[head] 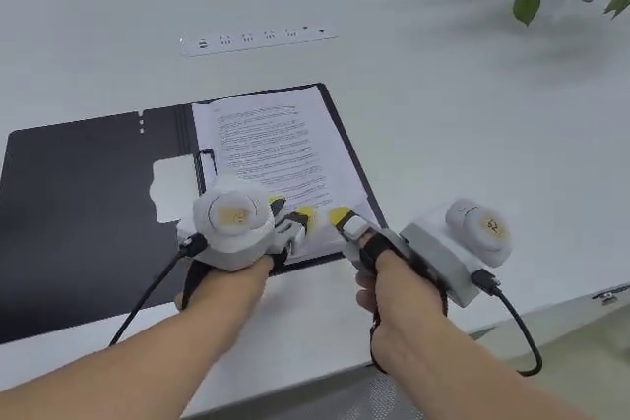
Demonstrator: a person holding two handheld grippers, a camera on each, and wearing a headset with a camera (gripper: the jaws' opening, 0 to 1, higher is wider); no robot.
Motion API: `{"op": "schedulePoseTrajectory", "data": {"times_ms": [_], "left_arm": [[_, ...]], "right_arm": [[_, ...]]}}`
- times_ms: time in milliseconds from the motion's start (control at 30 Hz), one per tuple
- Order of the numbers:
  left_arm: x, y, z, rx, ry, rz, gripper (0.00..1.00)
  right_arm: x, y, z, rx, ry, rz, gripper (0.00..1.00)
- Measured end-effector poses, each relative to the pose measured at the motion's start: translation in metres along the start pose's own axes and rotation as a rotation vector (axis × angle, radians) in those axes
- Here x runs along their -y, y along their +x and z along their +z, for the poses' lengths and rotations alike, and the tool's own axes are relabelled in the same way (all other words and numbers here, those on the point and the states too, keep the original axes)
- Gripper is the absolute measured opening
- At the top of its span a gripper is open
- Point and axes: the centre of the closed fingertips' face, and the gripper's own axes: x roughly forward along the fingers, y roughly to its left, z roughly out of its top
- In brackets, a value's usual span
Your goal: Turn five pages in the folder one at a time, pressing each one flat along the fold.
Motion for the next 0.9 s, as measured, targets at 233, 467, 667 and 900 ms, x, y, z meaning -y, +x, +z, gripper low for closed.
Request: {"op": "schedulePoseTrajectory", "data": {"times_ms": [233, 467, 667, 900], "left_arm": [[-0.022, -0.032, 0.021, 0.056, 0.017, 0.044, 0.29], [-0.045, -0.071, 0.036, 0.115, 0.013, 0.105, 0.3], [-0.071, -0.112, 0.05, 0.185, -0.007, 0.187, 0.31], [-0.097, -0.16, 0.058, 0.225, 0.004, 0.264, 0.31]], "right_arm": [[-0.024, -0.009, 0.0, -0.007, -0.063, 0.057, 0.0], [-0.057, -0.016, -0.006, -0.017, -0.18, 0.132, 0.0], [-0.096, -0.015, -0.026, -0.056, -0.341, 0.238, 0.0], [-0.134, -0.008, -0.062, -0.117, -0.446, 0.323, 0.0]]}}
